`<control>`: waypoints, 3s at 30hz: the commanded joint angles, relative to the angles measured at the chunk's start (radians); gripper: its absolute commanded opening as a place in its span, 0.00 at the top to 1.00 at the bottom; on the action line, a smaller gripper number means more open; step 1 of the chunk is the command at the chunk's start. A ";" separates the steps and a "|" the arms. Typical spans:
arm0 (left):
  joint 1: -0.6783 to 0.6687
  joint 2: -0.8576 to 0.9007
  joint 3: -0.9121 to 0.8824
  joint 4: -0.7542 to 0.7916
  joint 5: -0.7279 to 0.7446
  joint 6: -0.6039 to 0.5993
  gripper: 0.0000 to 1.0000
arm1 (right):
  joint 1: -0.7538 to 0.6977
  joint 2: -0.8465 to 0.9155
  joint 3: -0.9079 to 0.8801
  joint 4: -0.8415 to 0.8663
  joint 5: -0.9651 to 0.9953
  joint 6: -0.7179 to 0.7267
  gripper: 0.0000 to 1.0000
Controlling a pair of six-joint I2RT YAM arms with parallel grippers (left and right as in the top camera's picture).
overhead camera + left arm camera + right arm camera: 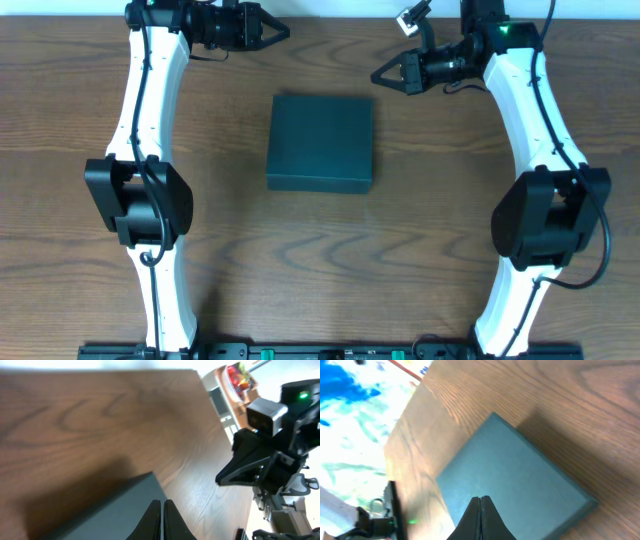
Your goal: Pack container
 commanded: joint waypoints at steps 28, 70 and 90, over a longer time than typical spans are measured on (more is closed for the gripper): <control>-0.051 -0.677 -0.441 -0.485 -0.418 0.344 0.94 | 0.005 -0.601 -0.329 -0.295 0.326 -0.270 0.98; -0.060 -1.455 -1.160 -0.321 -0.666 0.267 0.04 | 0.005 -1.258 -0.994 -0.127 0.378 0.134 0.01; 0.104 -2.168 -1.881 0.150 -0.920 0.203 0.04 | 0.005 -1.258 -0.994 -0.127 0.378 0.134 0.01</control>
